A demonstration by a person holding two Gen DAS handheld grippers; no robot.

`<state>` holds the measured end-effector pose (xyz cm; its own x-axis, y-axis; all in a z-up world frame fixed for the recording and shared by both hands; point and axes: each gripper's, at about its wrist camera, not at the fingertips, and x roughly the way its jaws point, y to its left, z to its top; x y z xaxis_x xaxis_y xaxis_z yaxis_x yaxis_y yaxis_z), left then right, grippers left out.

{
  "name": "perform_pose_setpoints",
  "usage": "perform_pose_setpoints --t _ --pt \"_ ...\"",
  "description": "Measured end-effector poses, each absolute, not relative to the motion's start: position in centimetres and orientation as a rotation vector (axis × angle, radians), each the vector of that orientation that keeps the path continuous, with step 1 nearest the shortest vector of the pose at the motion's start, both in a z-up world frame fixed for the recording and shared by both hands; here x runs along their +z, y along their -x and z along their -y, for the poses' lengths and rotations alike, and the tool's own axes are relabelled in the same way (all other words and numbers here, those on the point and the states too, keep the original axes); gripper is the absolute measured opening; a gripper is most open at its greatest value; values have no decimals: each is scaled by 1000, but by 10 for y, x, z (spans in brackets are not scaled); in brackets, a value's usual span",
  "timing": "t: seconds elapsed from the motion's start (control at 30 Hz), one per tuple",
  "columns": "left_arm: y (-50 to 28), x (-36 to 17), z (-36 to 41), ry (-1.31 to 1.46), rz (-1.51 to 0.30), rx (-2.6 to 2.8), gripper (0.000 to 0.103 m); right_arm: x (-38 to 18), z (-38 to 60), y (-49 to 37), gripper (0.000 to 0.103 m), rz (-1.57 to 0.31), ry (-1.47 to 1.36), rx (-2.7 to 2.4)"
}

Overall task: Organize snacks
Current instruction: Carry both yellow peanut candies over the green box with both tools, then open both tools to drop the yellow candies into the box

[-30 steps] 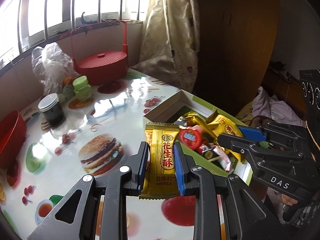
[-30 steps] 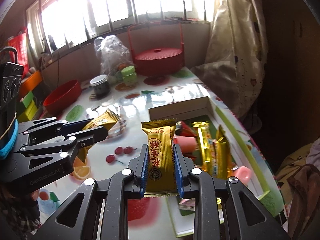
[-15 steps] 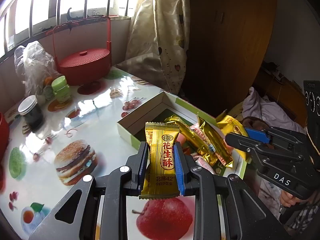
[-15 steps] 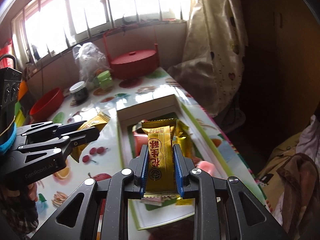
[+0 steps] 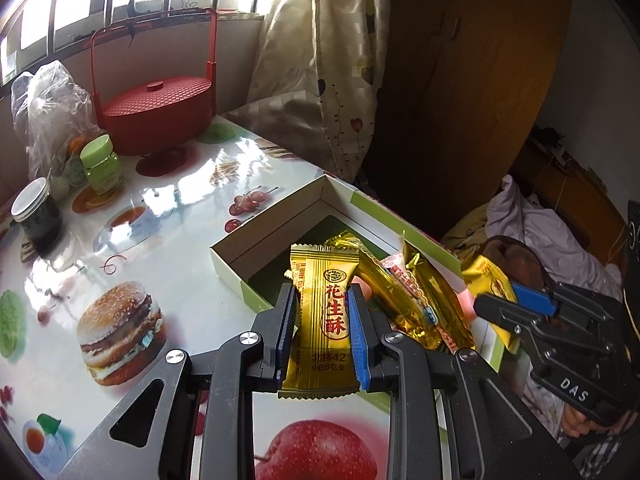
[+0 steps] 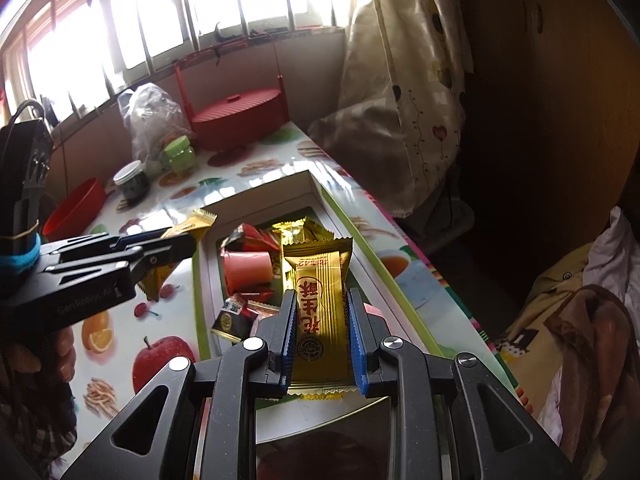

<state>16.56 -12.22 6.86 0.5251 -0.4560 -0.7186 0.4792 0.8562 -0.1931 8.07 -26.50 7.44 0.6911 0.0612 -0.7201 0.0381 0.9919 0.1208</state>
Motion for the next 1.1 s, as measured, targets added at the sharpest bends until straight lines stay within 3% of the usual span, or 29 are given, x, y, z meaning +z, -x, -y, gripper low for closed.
perform_pose_setpoints --t 1.1 --pt "-201 40 129 -1 -906 -532 26 46 244 -86 22 -846 -121 56"
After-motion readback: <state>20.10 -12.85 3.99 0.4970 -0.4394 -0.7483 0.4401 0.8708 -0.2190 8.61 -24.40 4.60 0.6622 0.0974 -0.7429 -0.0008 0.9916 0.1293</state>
